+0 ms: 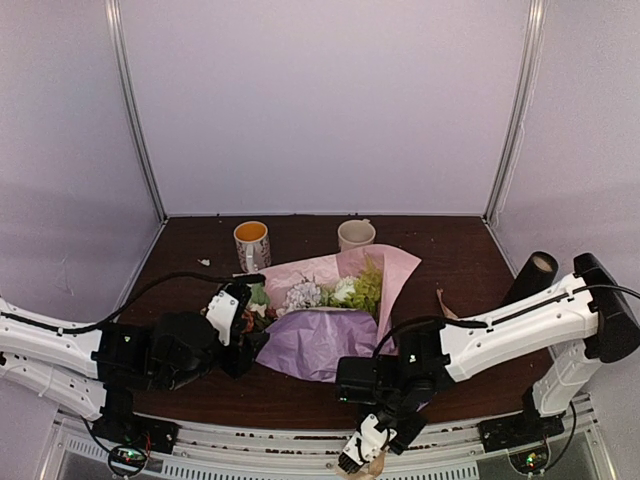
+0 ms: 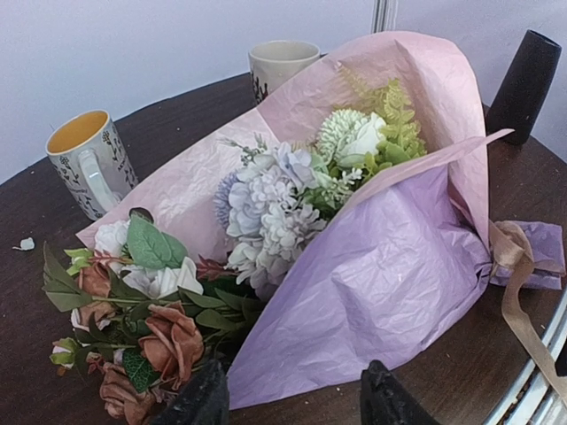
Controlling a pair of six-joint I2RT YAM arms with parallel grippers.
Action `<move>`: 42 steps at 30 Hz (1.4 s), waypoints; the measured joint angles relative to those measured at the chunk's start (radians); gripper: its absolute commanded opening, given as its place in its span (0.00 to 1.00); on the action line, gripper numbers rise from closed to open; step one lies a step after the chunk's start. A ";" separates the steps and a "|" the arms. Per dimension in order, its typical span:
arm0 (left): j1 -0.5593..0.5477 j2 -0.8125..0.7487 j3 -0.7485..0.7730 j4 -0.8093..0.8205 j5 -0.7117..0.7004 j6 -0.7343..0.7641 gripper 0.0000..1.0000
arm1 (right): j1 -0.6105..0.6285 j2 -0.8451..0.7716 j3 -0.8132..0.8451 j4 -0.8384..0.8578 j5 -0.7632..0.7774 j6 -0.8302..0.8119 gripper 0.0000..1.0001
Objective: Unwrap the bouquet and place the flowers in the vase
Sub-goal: Untie the ribbon from the tied bouquet.
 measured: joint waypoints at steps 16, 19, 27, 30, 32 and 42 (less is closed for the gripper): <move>-0.022 -0.087 -0.008 -0.065 -0.037 0.018 0.53 | 0.138 0.021 -0.122 0.273 -0.077 0.056 0.00; -0.031 -0.082 -0.014 -0.066 -0.043 0.018 0.53 | 0.138 0.027 -0.119 0.275 -0.082 0.068 0.00; -0.032 0.005 0.028 -0.077 -0.048 0.064 0.53 | -0.045 -0.230 -0.040 0.066 -0.113 0.088 0.00; -0.033 0.063 0.082 -0.080 -0.039 0.104 0.53 | -0.290 -0.388 0.070 0.007 -0.138 0.088 0.00; -0.032 0.105 0.122 -0.079 -0.024 0.131 0.53 | -0.494 -0.484 0.115 -0.020 -0.153 0.076 0.00; -0.032 0.453 0.369 -0.026 0.160 0.319 0.40 | -1.208 -0.589 -0.098 0.083 -0.146 0.202 0.09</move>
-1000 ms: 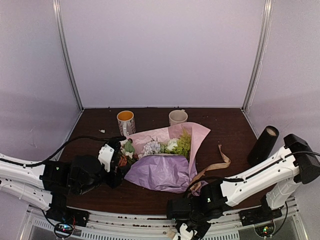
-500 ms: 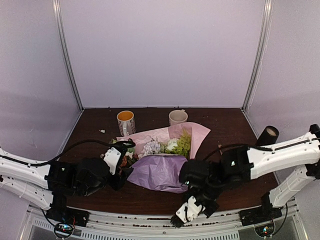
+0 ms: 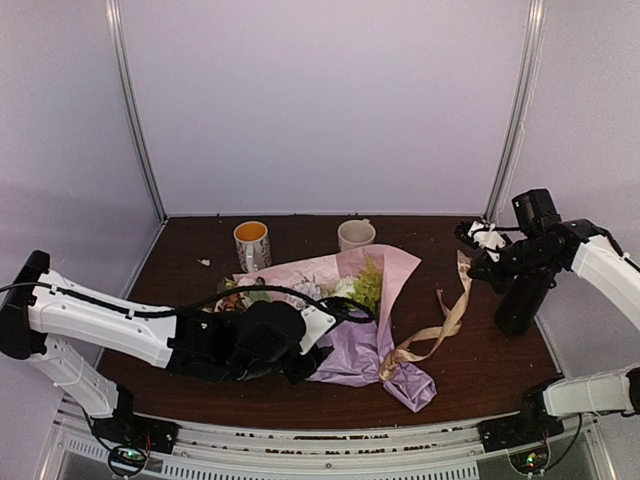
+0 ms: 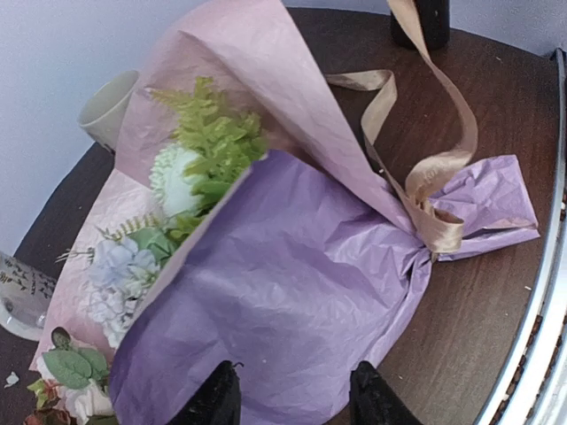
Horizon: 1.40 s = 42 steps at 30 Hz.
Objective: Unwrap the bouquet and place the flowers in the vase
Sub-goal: Untie the ribbon from the tied bouquet, then untie the half-tied ribbon from the folded wrapping paper.
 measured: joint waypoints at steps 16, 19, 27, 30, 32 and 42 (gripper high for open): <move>0.000 0.362 0.217 0.082 0.357 0.159 0.30 | 0.156 -0.043 -0.137 0.132 -0.040 0.142 0.37; 0.000 0.402 0.255 0.085 0.373 0.183 0.29 | 0.232 0.020 -0.183 0.074 -0.101 0.088 0.31; -0.016 0.328 0.177 0.109 0.382 0.237 0.26 | 0.312 0.303 -0.129 -0.053 -0.201 -0.049 0.24; -0.035 0.269 0.122 0.101 0.365 0.246 0.26 | 0.362 0.369 -0.084 -0.083 -0.218 -0.093 0.23; -0.048 0.243 0.103 0.100 0.353 0.247 0.25 | 0.407 0.395 -0.059 -0.087 -0.224 -0.103 0.23; -0.118 0.179 0.046 0.102 0.207 0.228 0.31 | 0.511 0.528 -0.013 -0.001 -0.145 -0.061 0.34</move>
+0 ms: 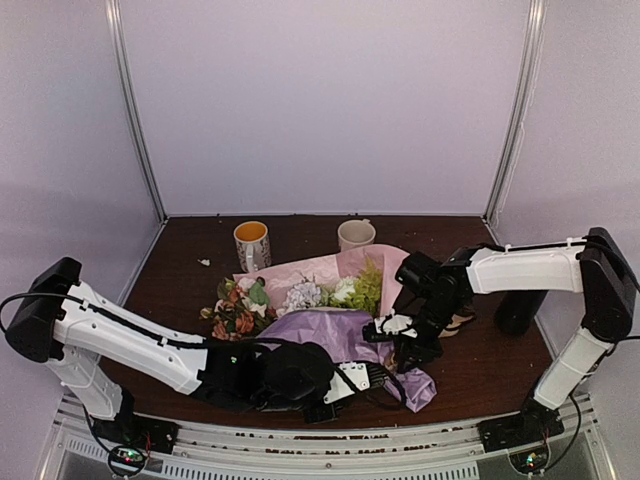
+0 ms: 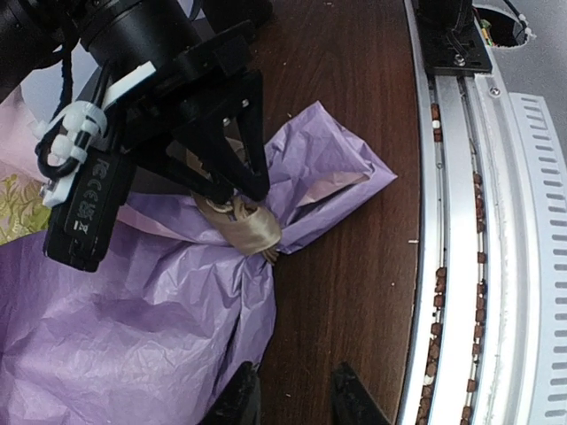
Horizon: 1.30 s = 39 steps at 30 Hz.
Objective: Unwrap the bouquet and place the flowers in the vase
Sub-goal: Untie the half-tied ribbon from the folded wrapping paper.
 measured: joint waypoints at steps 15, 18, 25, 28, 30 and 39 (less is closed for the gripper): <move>-0.017 -0.001 -0.005 -0.001 -0.086 -0.014 0.30 | 0.037 0.005 -0.004 0.098 0.117 0.082 0.05; -0.017 -0.001 -0.006 -0.001 -0.090 -0.013 0.30 | 0.038 -0.050 -0.012 0.084 0.118 0.084 0.01; -0.017 0.003 -0.004 0.004 -0.091 0.009 0.30 | 0.038 -0.150 -0.011 0.063 0.056 0.092 0.00; -0.017 0.025 0.015 0.008 -0.091 0.022 0.30 | 0.038 -0.145 -0.011 0.059 0.053 0.094 0.03; -0.017 0.040 0.027 0.011 -0.090 0.024 0.30 | 0.038 -0.129 -0.011 0.060 0.055 0.097 0.13; -0.017 0.045 0.029 0.016 -0.092 0.018 0.30 | 0.056 0.017 -0.013 0.086 0.109 0.125 0.07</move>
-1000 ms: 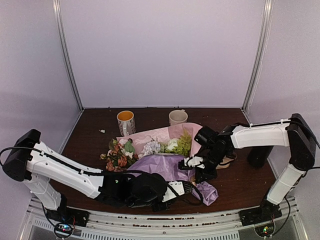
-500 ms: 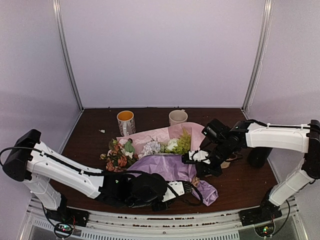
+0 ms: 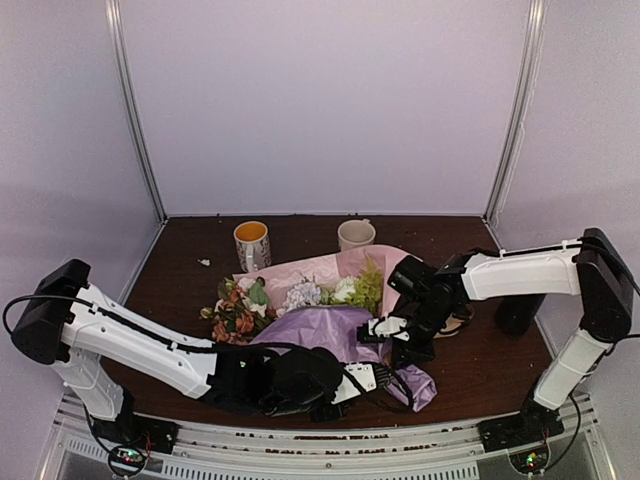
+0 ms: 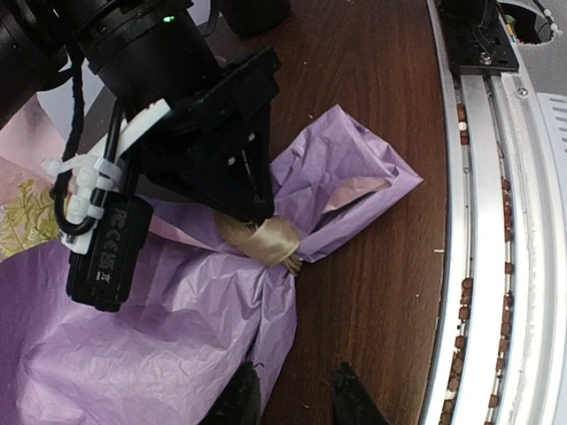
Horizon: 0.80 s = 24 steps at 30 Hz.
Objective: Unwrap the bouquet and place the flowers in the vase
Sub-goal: Untie the half-tied ribbon from the folded wrapping paper.
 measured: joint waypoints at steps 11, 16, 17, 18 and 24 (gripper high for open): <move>0.000 -0.003 -0.002 0.000 -0.003 -0.007 0.30 | 0.009 -0.108 -0.003 0.009 0.012 0.030 0.00; 0.000 0.000 -0.002 0.014 -0.006 0.000 0.31 | 0.010 -0.237 -0.008 0.024 -0.009 0.058 0.00; 0.000 0.003 -0.002 0.020 -0.009 0.001 0.31 | 0.010 -0.247 -0.011 0.030 -0.016 0.061 0.00; 0.000 0.008 -0.002 0.026 -0.018 0.001 0.31 | 0.010 -0.251 -0.013 0.033 -0.027 0.066 0.00; 0.010 0.063 0.025 0.070 -0.087 -0.009 0.32 | 0.008 -0.207 -0.014 0.023 -0.126 0.076 0.00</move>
